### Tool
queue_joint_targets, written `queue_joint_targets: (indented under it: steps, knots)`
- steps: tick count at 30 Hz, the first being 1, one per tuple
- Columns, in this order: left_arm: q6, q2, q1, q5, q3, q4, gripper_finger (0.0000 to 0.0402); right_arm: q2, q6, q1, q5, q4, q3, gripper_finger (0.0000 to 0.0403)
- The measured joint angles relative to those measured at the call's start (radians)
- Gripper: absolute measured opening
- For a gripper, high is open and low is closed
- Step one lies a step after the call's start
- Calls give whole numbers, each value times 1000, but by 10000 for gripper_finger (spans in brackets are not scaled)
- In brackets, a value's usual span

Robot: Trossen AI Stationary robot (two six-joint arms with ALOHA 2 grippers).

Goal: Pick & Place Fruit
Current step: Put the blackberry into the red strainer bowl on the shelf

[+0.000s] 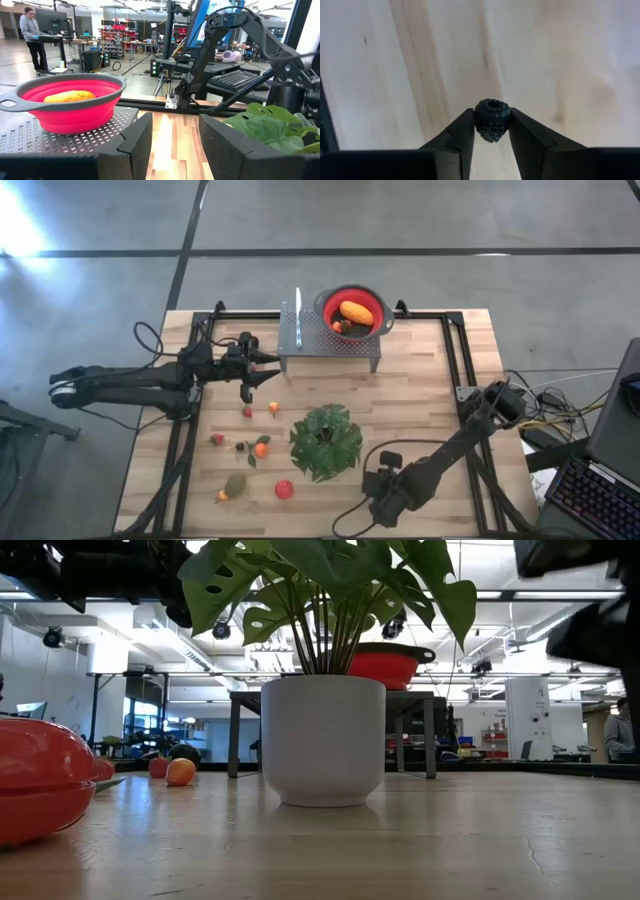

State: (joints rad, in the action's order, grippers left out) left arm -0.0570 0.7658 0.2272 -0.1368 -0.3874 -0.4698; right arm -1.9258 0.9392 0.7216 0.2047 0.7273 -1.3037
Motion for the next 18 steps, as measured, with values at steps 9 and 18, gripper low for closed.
queue_joint_targets:
  steps: [9, 18]
  knots:
    - [-3, 0, 0, 0, 1, 0, 167, 207, 26, -17, 105, 261, 0, 105]
    - [-3, 0, 0, 0, 1, 0, 167, 411, -202, -214, 188, 302, 0, 98]
